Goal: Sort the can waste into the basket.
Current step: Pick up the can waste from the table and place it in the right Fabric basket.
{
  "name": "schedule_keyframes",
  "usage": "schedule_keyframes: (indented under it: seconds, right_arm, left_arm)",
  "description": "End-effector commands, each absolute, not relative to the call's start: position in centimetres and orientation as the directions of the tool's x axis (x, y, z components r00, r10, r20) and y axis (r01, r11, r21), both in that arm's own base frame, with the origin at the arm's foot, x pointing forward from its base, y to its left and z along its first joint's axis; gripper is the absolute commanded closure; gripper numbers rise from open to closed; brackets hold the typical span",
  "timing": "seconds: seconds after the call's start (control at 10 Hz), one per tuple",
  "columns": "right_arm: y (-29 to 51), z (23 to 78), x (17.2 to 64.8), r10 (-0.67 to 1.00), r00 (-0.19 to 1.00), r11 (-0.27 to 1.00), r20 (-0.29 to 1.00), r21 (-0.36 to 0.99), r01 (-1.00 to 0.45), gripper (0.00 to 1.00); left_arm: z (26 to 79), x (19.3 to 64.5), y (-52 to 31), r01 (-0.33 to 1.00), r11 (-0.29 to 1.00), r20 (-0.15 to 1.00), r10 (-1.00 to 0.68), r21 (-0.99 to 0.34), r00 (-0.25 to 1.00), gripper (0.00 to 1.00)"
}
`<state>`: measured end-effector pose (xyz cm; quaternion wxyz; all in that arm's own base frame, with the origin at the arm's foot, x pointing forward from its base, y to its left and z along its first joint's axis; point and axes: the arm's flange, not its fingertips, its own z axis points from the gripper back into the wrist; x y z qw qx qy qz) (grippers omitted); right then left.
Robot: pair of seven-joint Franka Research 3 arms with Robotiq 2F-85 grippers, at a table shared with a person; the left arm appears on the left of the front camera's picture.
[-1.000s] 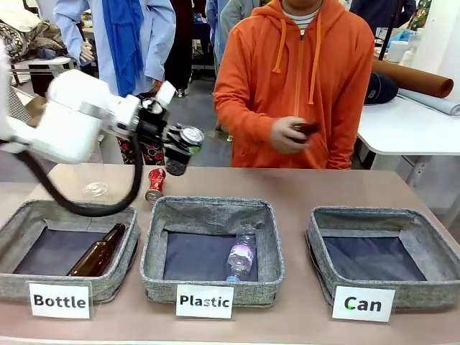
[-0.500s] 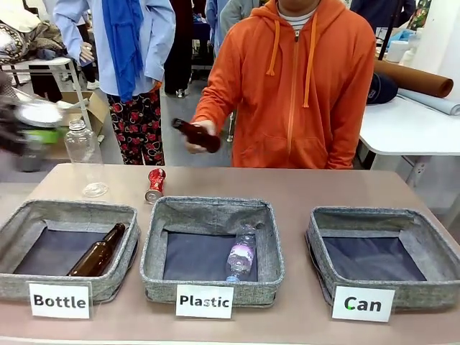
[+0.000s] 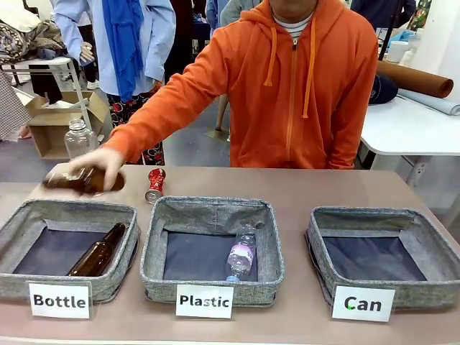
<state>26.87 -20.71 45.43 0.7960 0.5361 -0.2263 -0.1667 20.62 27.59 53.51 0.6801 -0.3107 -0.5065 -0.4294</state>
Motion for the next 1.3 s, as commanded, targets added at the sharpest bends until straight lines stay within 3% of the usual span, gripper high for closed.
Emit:
schedule_keyframes:
  seconds: [0.0, 0.3, 0.7, 0.9, 1.2]
  right_arm:
    - [-20.8, 45.6, 27.1, -0.509, 0.834, 0.364, 0.213, 0.931, -0.015, 0.00]
    - [-20.8, 45.6, 27.1, -0.509, 0.834, 0.364, 0.213, 0.931, -0.015, 0.00]
    - [-20.8, 45.6, 27.1, -0.509, 0.834, 0.364, 0.213, 0.931, -0.015, 0.00]
    - [-20.8, 45.6, 27.1, -0.509, 0.834, 0.364, 0.213, 0.931, -0.015, 0.00]
    - [-20.8, 45.6, 27.1, -0.509, 0.834, 0.364, 0.213, 0.931, -0.015, 0.00]
  left_arm:
    - [49.5, 17.8, 30.4, 0.866, 0.498, 0.999, -0.043, 0.043, -0.025, 1.00]
    - [46.6, 16.4, 30.8, 0.841, 0.540, 1.000, -0.001, 0.013, -0.015, 1.00]
    - [49.3, 19.4, 29.8, 0.839, 0.544, 1.000, -0.023, -0.002, 0.018, 1.00]
    - [51.3, 22.8, 27.6, 0.841, 0.540, 0.998, -0.029, -0.033, 0.058, 1.00]
    - [54.8, 32.0, 17.5, 0.890, 0.448, 0.992, -0.042, -0.087, 0.118, 1.00]
